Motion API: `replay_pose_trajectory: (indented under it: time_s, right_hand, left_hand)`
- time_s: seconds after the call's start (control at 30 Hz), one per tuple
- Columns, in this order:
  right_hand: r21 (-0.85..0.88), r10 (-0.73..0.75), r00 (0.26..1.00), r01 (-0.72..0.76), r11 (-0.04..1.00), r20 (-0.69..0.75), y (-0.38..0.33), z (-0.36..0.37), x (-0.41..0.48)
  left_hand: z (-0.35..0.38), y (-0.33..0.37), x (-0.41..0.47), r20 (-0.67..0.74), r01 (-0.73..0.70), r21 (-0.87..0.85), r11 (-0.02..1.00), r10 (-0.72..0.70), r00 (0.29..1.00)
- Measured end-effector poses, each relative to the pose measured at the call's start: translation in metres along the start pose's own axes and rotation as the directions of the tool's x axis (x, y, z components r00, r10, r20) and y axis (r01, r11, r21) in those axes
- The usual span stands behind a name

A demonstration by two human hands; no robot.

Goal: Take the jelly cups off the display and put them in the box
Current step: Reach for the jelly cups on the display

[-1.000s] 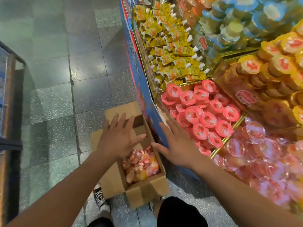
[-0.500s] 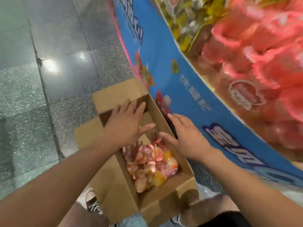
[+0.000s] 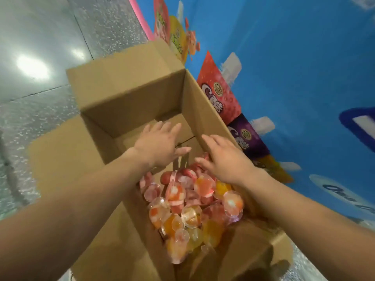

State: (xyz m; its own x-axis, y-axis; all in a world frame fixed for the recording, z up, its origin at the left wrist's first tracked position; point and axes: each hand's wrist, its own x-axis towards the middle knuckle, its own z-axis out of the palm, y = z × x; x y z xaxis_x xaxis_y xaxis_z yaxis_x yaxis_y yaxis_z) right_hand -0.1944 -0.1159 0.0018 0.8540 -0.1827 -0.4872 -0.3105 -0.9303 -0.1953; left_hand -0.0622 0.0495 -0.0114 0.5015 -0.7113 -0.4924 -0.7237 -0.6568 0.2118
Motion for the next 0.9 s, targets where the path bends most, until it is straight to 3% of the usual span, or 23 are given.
replay_pose_trajectory:
  time_s: [0.27,0.6,0.9]
  right_hand:
    - [0.028,0.099,0.990,-0.102,0.994,0.096,0.021,0.060,0.034]
    - [0.021,0.152,0.974,-0.158,0.987,0.165,0.027,0.092,0.050]
    - [-0.068,0.315,0.922,-0.308,0.949,0.224,0.024,0.116,0.073]
  left_hand:
    - [0.053,-0.013,0.048,0.113,0.004,-0.010,1.000,-0.003,0.994]
    - [0.067,-0.019,0.042,0.086,-0.025,-0.010,1.000,0.026,0.996]
    - [0.078,-0.032,0.041,0.095,0.010,-0.039,0.999,-0.006,0.995]
